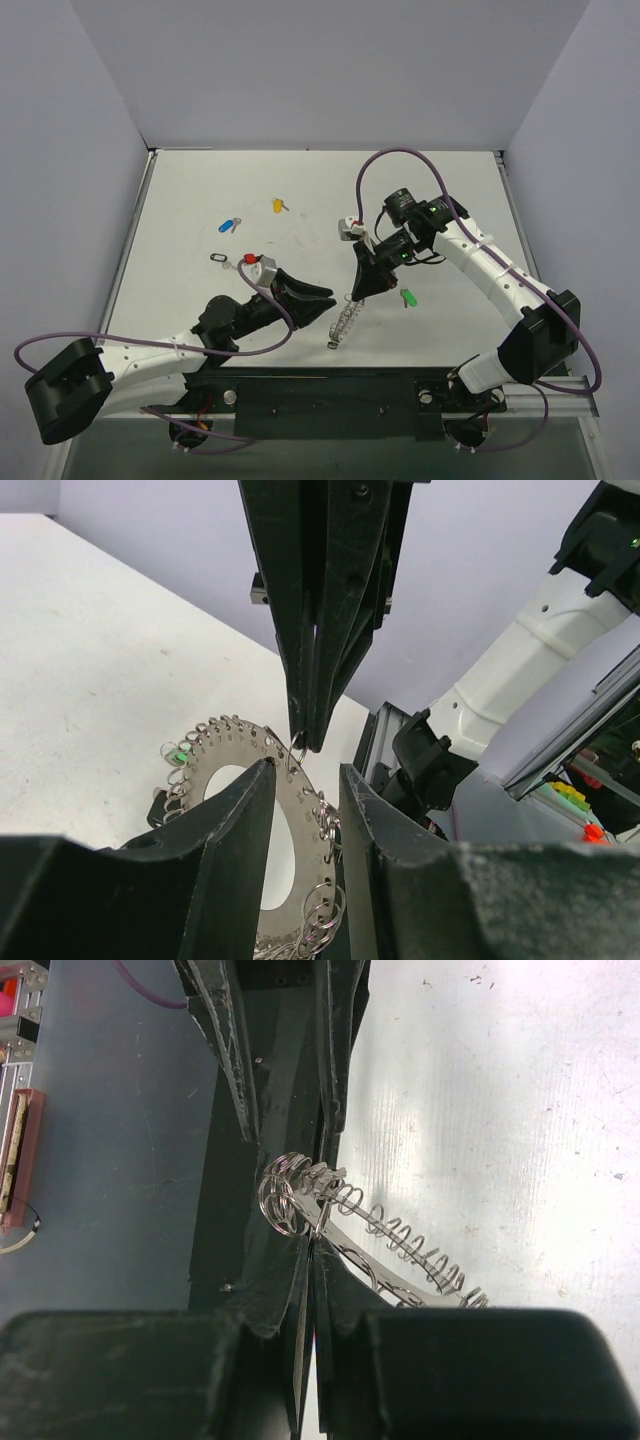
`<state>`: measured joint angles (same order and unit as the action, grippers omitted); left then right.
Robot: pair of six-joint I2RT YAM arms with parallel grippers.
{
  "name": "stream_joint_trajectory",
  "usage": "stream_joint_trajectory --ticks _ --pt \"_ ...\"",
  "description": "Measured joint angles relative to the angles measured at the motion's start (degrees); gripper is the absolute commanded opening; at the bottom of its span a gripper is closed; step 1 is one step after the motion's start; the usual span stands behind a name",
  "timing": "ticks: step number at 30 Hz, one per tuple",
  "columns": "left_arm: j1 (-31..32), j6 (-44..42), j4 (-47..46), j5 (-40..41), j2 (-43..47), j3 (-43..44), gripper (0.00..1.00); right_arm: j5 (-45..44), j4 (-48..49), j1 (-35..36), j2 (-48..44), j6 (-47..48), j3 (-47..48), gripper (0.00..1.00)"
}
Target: Put the keys on the keyring
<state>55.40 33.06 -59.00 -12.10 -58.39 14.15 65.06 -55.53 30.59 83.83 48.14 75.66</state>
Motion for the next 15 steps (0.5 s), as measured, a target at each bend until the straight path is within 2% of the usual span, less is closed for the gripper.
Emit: stream_joint_trajectory --ticks 15 --pt "0.07 -0.61 -7.50 -0.55 -9.07 0.24 0.46 1.01 -0.02 -0.20 -0.07 0.13 -0.04 0.00"
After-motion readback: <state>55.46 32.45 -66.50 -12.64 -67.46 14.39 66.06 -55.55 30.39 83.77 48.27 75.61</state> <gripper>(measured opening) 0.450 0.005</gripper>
